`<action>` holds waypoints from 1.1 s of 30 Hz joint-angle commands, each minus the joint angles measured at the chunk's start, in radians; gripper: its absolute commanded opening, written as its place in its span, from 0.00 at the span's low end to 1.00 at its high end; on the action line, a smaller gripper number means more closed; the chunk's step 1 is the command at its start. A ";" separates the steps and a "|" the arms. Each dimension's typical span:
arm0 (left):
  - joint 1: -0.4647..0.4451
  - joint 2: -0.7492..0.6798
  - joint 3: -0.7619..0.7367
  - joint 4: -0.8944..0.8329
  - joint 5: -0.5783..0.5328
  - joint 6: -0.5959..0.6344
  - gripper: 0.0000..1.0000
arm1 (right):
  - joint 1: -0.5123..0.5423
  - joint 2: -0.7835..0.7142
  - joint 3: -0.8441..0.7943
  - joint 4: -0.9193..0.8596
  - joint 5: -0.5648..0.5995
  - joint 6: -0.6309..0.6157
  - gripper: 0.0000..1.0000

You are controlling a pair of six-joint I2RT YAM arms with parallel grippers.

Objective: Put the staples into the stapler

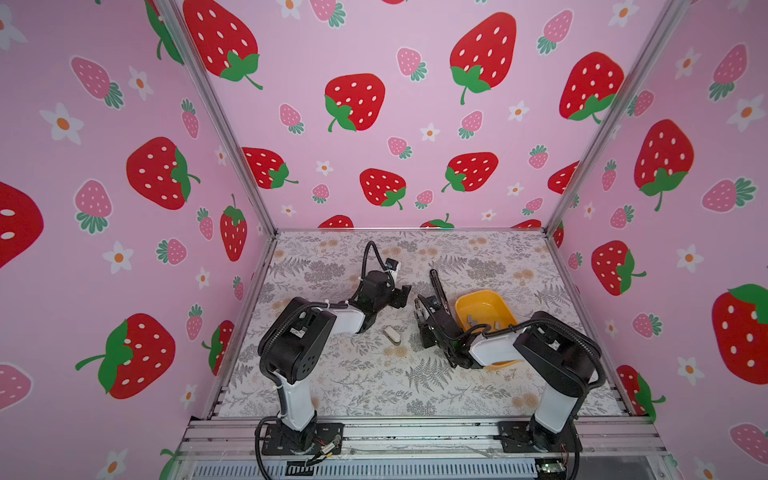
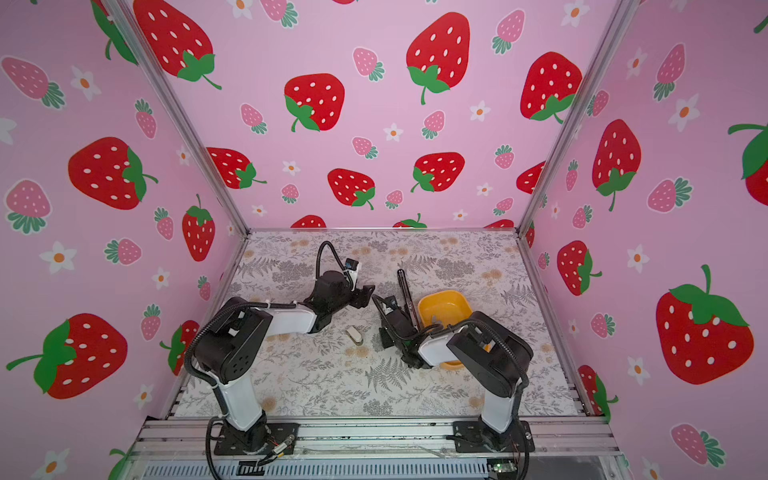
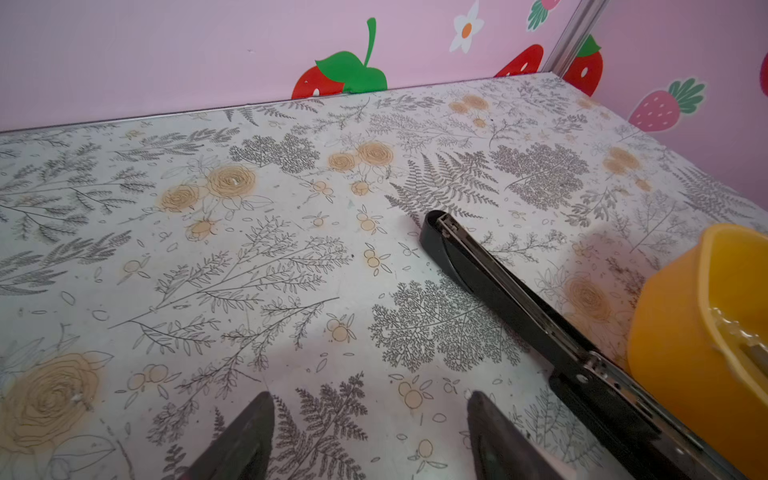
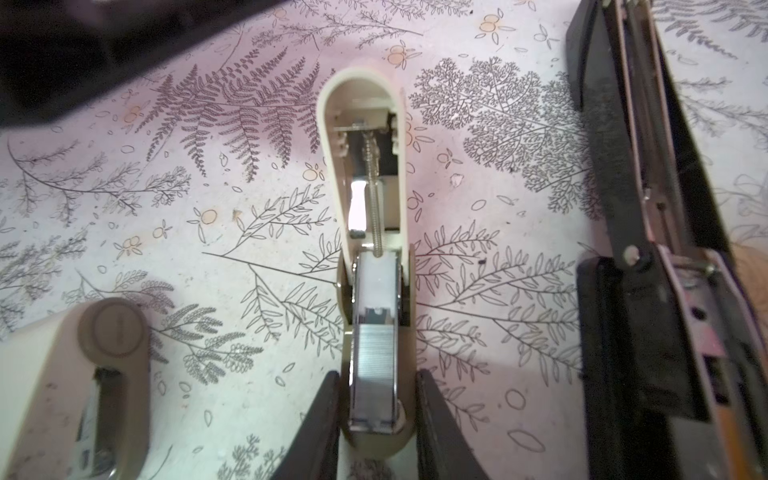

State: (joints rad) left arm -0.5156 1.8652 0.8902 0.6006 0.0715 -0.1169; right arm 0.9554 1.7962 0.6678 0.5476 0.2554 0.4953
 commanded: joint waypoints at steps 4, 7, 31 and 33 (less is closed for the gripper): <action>-0.012 0.011 -0.014 -0.011 -0.007 -0.014 0.75 | 0.010 -0.002 -0.011 0.012 -0.042 -0.012 0.19; -0.016 0.010 -0.027 0.008 0.014 0.002 0.75 | 0.011 0.006 -0.001 0.012 -0.044 -0.014 0.19; -0.064 -0.009 -0.187 0.214 0.184 0.116 0.75 | 0.010 -0.066 -0.013 0.021 -0.034 -0.031 0.40; -0.064 -0.009 -0.185 0.213 0.186 0.118 0.75 | 0.010 -0.103 -0.022 0.013 -0.024 -0.037 0.45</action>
State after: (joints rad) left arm -0.5728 1.8782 0.7124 0.7891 0.2291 -0.0280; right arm 0.9592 1.7592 0.6582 0.5587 0.2119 0.4706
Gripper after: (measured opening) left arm 0.746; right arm 0.442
